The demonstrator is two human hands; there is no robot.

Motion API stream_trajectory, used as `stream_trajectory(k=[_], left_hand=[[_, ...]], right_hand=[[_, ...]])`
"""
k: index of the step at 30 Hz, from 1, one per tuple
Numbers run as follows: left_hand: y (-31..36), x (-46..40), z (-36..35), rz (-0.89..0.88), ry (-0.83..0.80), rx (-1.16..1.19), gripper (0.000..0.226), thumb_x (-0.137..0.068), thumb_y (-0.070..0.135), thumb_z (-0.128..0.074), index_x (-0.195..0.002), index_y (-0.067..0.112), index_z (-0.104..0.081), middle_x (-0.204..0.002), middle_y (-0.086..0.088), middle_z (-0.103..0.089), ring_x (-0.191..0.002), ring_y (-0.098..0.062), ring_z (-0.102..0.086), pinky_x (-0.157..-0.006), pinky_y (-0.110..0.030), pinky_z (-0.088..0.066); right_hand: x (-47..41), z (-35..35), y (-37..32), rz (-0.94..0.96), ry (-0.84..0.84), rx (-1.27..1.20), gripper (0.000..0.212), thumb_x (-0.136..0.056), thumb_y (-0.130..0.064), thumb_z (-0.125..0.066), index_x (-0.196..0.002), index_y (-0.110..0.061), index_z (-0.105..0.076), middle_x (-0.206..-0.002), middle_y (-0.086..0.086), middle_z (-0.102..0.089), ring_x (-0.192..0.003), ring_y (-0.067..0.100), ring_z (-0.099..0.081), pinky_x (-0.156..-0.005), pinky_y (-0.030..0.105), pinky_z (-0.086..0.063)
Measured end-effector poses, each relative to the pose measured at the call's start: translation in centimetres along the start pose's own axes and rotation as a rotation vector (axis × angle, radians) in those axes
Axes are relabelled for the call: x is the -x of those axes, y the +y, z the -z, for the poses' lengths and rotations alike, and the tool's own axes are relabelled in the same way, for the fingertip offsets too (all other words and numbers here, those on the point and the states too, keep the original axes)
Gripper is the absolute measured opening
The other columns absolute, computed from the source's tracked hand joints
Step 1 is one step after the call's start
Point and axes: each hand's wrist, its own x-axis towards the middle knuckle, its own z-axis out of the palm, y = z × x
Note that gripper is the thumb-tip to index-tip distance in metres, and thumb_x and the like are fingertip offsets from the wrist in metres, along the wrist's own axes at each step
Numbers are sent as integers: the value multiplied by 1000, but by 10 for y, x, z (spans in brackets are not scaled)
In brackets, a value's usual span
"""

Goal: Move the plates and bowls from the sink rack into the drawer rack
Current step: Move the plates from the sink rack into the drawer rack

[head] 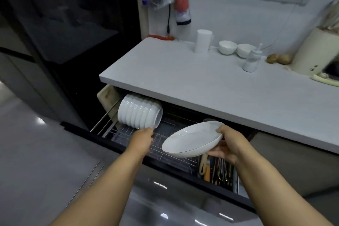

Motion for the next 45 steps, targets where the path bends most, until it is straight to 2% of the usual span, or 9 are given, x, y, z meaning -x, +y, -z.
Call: stream_trajectory(k=[3, 8, 12, 19, 23, 29, 36, 41, 45], left_hand=[[-7, -7, 12, -60, 34, -71, 21, -93, 29, -46, -76, 17, -50, -82, -7, -53, -77, -20, -48, -72, -32, -38], [-18, -22, 32, -159, 103, -288, 31, -94, 30, -46, -67, 15, -46, -67, -5, -49, -67, -22, -43, -64, -32, -30], [-21, -44, 45, -161, 168, -379, 25, -94, 34, -48, -81, 16, -58, -75, 1, -61, -77, -22, -57, -73, -31, -44], [-28, -100, 41, -205, 175, -567, 32, -93, 33, -49, -119, 14, -56, -110, -3, -64, -101, -24, -59, -89, -37, -49], [-39, -126, 34, -273, 154, -683, 36, -94, 29, -48, -123, 9, -53, -111, -8, -63, -107, -27, -55, -89, -39, -48], [-50, -148, 32, -322, 160, -858, 39, -95, 28, -46, -130, 10, -48, -121, -9, -58, -114, -26, -48, -93, -36, -43], [-58, -153, 31, -388, 153, -900, 39, -95, 25, -43, -131, 11, -44, -122, -7, -55, -113, -21, -43, -93, -31, -36], [-62, -154, 31, -406, 199, -837, 40, -91, 24, -47, -126, 6, -50, -110, -12, -60, -105, -26, -49, -85, -37, -41], [-65, -155, 31, -437, 218, -832, 44, -81, 27, -44, -117, 3, -56, -93, -14, -63, -91, -29, -55, -73, -38, -45]], right_hand=[[-25, -20, 7, 28, 23, 94, 27, -93, -13, -43, -118, -4, -46, -85, 21, -60, -67, 35, -64, -56, 42, -55], [-70, -56, 23, 93, 13, 222, 15, -91, -13, -47, -101, -5, -56, -73, 16, -60, -55, 25, -59, -46, 32, -54], [-114, -84, 33, 149, 52, 285, 14, -88, -13, -49, -94, -4, -57, -70, 13, -58, -54, 23, -56, -45, 31, -53], [-183, -123, 34, 178, 75, 487, 55, -70, -33, -55, -123, -21, -50, -102, 10, -67, -78, 30, -66, -48, 32, -55], [-207, -137, 31, 188, 56, 565, 55, -79, -26, -57, -132, -28, -42, -102, 6, -66, -84, 31, -67, -59, 38, -59], [-237, -151, 31, 215, 67, 649, 60, -84, -30, -60, -139, -27, -36, -106, 5, -63, -88, 28, -66, -61, 28, -52], [-264, -167, 30, 243, 124, 755, 69, -79, -37, -62, -140, -22, -33, -114, 11, -65, -99, 33, -63, -85, 38, -52], [-278, -181, 29, 228, 168, 800, 65, -82, -32, -62, -137, -10, -36, -116, 16, -63, -103, 35, -61, -82, 32, -47], [-285, -191, 28, 214, 196, 844, 58, -81, -36, -61, -127, -8, -40, -100, 18, -66, -91, 37, -65, -81, 44, -54]])
